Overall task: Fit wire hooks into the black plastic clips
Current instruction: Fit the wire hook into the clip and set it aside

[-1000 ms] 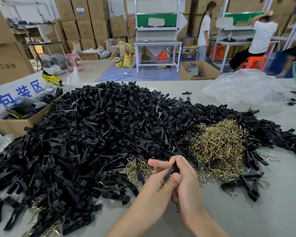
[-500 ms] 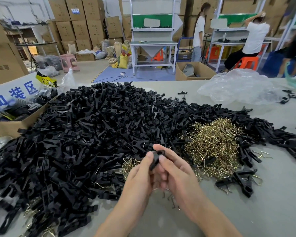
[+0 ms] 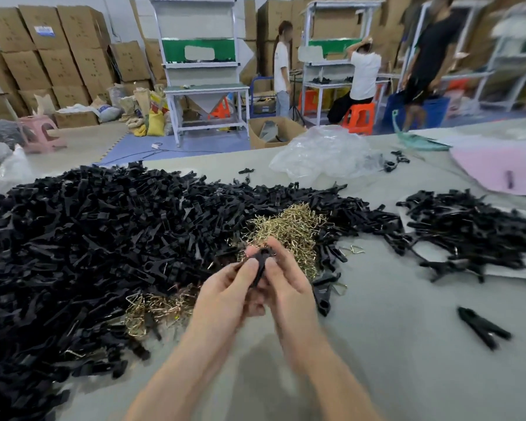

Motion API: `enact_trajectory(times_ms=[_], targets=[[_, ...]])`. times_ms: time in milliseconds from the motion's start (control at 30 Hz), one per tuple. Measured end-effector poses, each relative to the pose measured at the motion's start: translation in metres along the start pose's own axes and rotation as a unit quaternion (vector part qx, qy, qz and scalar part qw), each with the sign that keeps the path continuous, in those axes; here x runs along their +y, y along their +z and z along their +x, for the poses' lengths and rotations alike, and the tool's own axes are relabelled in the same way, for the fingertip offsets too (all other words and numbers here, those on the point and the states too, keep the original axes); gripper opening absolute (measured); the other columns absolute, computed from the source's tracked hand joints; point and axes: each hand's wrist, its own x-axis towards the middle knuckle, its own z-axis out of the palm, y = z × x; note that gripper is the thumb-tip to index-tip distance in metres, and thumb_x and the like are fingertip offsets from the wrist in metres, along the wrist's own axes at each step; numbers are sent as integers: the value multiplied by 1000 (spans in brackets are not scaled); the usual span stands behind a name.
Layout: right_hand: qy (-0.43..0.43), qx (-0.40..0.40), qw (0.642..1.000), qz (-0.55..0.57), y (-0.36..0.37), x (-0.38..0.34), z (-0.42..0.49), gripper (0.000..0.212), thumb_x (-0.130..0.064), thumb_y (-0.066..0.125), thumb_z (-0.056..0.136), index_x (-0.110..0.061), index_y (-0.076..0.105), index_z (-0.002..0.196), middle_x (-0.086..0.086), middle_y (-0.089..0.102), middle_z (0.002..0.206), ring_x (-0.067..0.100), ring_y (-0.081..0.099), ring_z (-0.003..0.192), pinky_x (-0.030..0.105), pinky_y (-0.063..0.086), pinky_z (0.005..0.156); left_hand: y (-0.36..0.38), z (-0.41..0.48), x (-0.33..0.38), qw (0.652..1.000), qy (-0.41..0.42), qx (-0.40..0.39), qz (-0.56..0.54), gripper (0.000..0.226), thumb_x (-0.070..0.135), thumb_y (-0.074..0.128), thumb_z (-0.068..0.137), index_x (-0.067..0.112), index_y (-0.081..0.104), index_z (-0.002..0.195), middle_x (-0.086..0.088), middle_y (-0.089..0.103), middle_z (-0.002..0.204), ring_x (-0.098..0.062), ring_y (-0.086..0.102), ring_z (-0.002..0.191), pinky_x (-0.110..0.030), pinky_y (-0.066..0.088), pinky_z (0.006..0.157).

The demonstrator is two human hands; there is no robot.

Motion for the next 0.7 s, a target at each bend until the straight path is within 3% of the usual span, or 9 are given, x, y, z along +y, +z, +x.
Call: enact_trajectory(times_ms=[67, 167, 233, 300, 367, 467, 567, 633, 700], targets=[[-8, 92, 996, 18, -29, -20, 4, 29, -23, 52, 104, -36, 63, 128, -4, 76, 113, 15, 73, 99, 32, 57, 73, 49, 16, 4, 999, -9, -36, 10, 21, 28, 60, 99, 14, 75, 95, -4, 74, 79, -13, 66, 63, -26, 51, 54], [-58, 176, 977, 105, -76, -70, 16, 23, -27, 49, 105, -18, 65, 118, -1, 76, 99, 13, 71, 87, 22, 56, 68, 139, 53, 22, 992, -20, -123, 30, 18, 32, 63, 97, 17, 71, 92, -3, 73, 82, -15, 66, 65, -30, 54, 62], [-88, 223, 961, 141, -104, -104, 22, 27, -26, 44, 106, -14, 67, 98, 0, 74, 90, 14, 68, 88, 25, 55, 79, 195, 75, 35, 984, -38, -174, -7, 24, 28, 64, 97, 9, 65, 112, -6, 72, 86, -15, 68, 63, -32, 59, 67], [-99, 258, 950, 145, -123, -128, 24, 32, -25, 41, 106, -15, 64, 87, -1, 72, 84, 14, 68, 87, 31, 54, 92, 226, 87, 34, 980, -50, -194, 5, 48, 27, 62, 98, 3, 49, 136, -1, 72, 78, -16, 70, 69, -35, 60, 81], [-98, 269, 954, 89, -131, -134, 26, 33, -24, 39, 105, -11, 61, 84, -2, 66, 71, 11, 63, 72, 32, 53, 86, 239, 88, 27, 981, -49, -179, 56, 50, 28, 60, 97, 6, 48, 139, -3, 70, 92, -18, 71, 80, -37, 59, 87], [-78, 275, 958, -27, -120, -116, 24, 31, -27, 42, 105, -6, 64, 112, 3, 71, 96, 15, 66, 88, 35, 55, 86, 212, 76, 11, 983, 25, -151, 98, 31, 25, 58, 98, 18, 57, 127, 0, 71, 100, -11, 71, 84, -34, 59, 85], [-64, 232, 967, -81, -89, -87, 14, 35, -29, 45, 106, -28, 52, 139, -1, 66, 127, 14, 64, 117, 42, 50, 105, 147, 51, 1, 975, 109, -116, 156, 22, 22, 54, 102, 26, 57, 124, 6, 72, 91, -2, 68, 71, -24, 54, 61], [-78, 189, 968, -143, -64, -65, 6, 34, -27, 46, 105, -38, 50, 137, -15, 61, 130, 4, 58, 121, 38, 46, 108, 93, 33, -6, 945, 174, -81, 266, 22, 27, 53, 103, 35, 56, 123, 10, 71, 95, -1, 66, 72, -21, 52, 62], [-96, 125, 964, -215, -39, -43, -1, 37, -28, 45, 104, -44, 48, 138, -29, 55, 129, -7, 52, 121, 26, 43, 107, 37, 14, -15, 883, 231, -24, 408, 24, 35, 48, 102, 39, 55, 124, 17, 68, 101, -2, 64, 85, -23, 52, 74]])
